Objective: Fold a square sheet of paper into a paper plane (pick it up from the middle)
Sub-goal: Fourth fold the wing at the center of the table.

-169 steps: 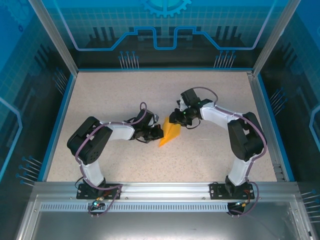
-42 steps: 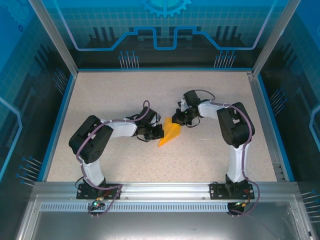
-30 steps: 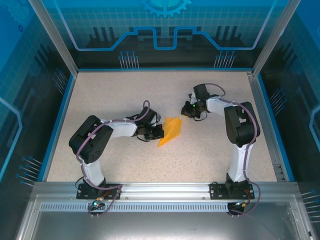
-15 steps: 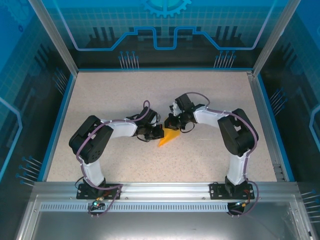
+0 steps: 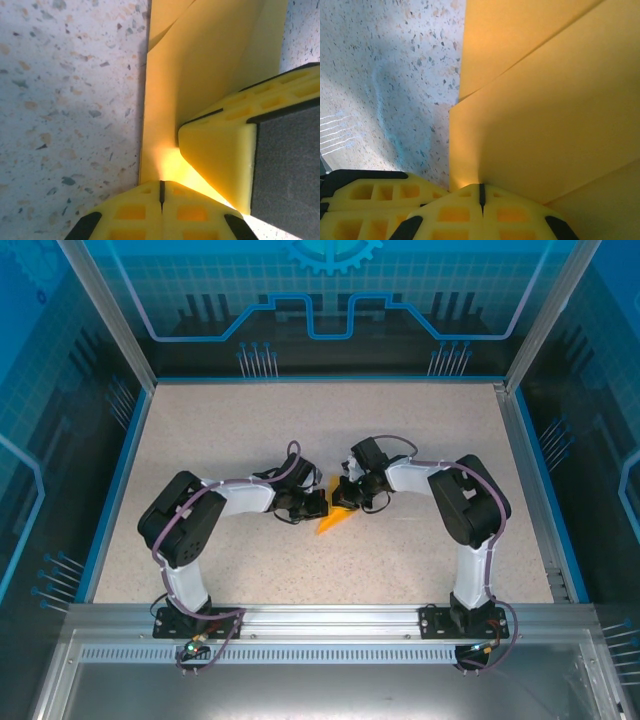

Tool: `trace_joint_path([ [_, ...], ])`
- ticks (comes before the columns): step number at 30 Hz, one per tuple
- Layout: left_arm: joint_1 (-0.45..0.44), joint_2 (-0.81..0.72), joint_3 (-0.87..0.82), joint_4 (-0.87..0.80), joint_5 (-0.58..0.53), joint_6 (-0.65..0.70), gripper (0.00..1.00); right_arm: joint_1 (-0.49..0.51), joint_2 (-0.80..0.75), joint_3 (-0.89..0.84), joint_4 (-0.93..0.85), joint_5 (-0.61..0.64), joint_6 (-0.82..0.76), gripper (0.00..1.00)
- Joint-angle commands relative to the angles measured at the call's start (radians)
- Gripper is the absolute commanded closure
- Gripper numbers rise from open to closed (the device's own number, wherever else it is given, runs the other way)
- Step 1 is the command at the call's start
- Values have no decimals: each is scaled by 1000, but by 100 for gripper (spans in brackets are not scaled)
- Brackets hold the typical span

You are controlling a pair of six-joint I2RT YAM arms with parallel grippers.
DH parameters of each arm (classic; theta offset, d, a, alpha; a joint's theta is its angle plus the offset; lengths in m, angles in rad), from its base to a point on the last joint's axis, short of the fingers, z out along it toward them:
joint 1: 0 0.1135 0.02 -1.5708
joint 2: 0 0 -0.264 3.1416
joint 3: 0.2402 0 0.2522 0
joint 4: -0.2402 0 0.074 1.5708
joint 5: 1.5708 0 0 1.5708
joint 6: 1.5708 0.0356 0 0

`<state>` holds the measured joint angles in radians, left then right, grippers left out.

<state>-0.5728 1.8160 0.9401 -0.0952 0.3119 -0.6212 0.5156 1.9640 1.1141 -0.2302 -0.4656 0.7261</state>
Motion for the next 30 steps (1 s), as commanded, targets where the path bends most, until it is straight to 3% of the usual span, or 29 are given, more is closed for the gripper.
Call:
trace_joint_path([
  [1, -12, -76, -13, -34, 43, -8, 98, -3, 60, -33, -19, 46, 3, 96],
  [6, -12, -183, -52, 47, 61, -75, 88, -6, 77, -40, -20, 65, 14, 96],
  [9, -11, -195, -68, 51, 58, -97, 87, -9, 88, -41, -20, 64, 22, 96],
  [30, -18, -11, -12, -38, 60, -121, 89, -9, 100, -50, -27, 70, 26, 96],
])
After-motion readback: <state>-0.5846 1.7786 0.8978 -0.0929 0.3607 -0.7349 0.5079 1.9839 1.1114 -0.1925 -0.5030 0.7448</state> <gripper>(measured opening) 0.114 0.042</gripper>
